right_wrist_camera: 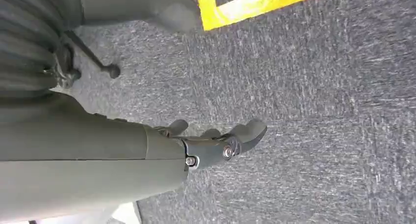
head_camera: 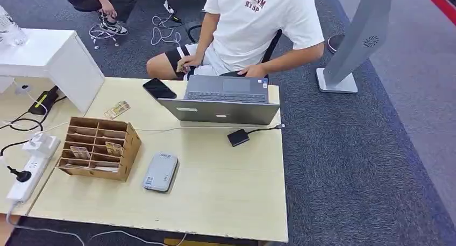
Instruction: Pass the card to the sensor for recognition and then transmit it.
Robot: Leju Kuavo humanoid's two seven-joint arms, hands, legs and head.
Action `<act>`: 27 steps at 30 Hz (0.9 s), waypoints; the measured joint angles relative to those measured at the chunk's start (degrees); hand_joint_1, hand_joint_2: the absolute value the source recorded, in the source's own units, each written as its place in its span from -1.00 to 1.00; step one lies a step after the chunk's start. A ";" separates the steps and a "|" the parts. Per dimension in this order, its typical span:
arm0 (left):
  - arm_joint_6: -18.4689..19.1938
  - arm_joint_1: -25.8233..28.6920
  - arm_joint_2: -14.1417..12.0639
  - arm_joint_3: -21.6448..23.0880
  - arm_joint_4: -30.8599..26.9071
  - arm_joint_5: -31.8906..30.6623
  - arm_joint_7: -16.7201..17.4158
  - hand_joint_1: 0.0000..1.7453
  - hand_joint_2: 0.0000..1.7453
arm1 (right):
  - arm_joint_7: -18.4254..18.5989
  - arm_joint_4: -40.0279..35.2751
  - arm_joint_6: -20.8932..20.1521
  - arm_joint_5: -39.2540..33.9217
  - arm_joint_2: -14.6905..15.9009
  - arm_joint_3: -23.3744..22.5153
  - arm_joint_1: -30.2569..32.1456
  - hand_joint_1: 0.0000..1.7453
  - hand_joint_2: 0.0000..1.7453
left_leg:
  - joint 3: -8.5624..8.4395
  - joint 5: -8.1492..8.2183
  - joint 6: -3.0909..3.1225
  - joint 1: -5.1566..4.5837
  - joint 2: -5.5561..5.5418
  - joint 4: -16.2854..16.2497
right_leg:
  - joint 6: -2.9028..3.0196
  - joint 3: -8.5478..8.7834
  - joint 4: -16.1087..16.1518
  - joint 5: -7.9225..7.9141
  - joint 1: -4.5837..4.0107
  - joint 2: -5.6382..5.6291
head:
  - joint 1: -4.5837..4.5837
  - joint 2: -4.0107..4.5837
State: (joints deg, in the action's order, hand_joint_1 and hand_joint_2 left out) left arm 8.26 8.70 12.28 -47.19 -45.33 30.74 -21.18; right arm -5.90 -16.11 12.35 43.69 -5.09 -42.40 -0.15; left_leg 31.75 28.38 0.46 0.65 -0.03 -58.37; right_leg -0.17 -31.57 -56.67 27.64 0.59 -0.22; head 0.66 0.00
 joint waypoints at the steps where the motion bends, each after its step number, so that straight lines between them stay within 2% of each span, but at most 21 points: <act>1: -0.22 0.59 0.24 0.11 -1.12 1.11 -0.59 -1.00 1.00 | 0.07 0.13 0.31 0.72 -0.13 -0.39 -0.12 -1.00 1.00 | -0.01 0.00 0.00 0.00 0.01 0.00 | 0.00 0.00 0.00 0.00 0.00 0.00 | -0.04 0.00; 7: -1.70 4.03 1.72 1.68 -9.91 7.12 -4.28 -1.00 1.00 | 0.65 0.87 1.74 4.99 -0.85 -2.60 -0.54 -1.00 1.00 | -0.01 0.00 0.00 0.00 0.00 0.00 | 0.00 -0.01 0.00 0.00 -0.01 0.00 | -0.04 0.00; 13: -0.87 7.12 3.19 2.60 -20.96 9.22 -7.72 -1.00 1.00 | 1.68 1.66 3.61 9.40 -2.10 -4.98 -0.90 -1.00 1.00 | -0.01 0.00 -0.01 0.01 0.00 0.00 | 0.00 -0.01 -0.01 0.01 -0.02 0.00 | -0.04 0.00; 19: 3.10 8.58 4.33 2.60 -32.16 5.88 -10.92 -1.00 1.00 | 2.32 2.34 4.81 13.46 -3.26 -6.73 -1.23 -1.00 1.00 | -0.01 -0.02 -0.02 0.01 0.00 0.00 | 0.00 0.01 -0.02 0.00 -0.02 0.00 | -0.02 0.00; 24: 6.17 8.94 4.98 2.23 -41.25 0.65 -13.33 -1.00 1.00 | 2.73 2.86 5.57 16.56 -4.04 -7.69 -1.52 -1.00 1.00 | -0.01 -0.02 -0.02 0.01 0.00 0.00 | 0.01 0.01 -0.02 0.00 -0.01 0.00 | -0.02 0.00; 27: 6.88 8.97 5.11 2.19 -43.68 -1.14 -13.94 -1.00 1.00 | 2.86 2.95 5.57 17.24 -4.28 -7.80 -1.58 -1.00 1.00 | -0.03 -0.02 -0.02 -0.01 0.01 0.00 | 0.01 0.00 -0.06 0.00 0.01 -0.01 | -0.09 0.00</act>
State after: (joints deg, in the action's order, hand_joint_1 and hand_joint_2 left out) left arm 15.15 17.67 17.40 -45.00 -89.01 29.60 -35.12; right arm -3.04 -13.16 17.92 60.94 -9.38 -50.20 -1.73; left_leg 31.72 28.36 0.44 0.64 -0.02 -58.37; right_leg -0.17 -31.57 -56.72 27.64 0.60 -0.23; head 0.57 0.00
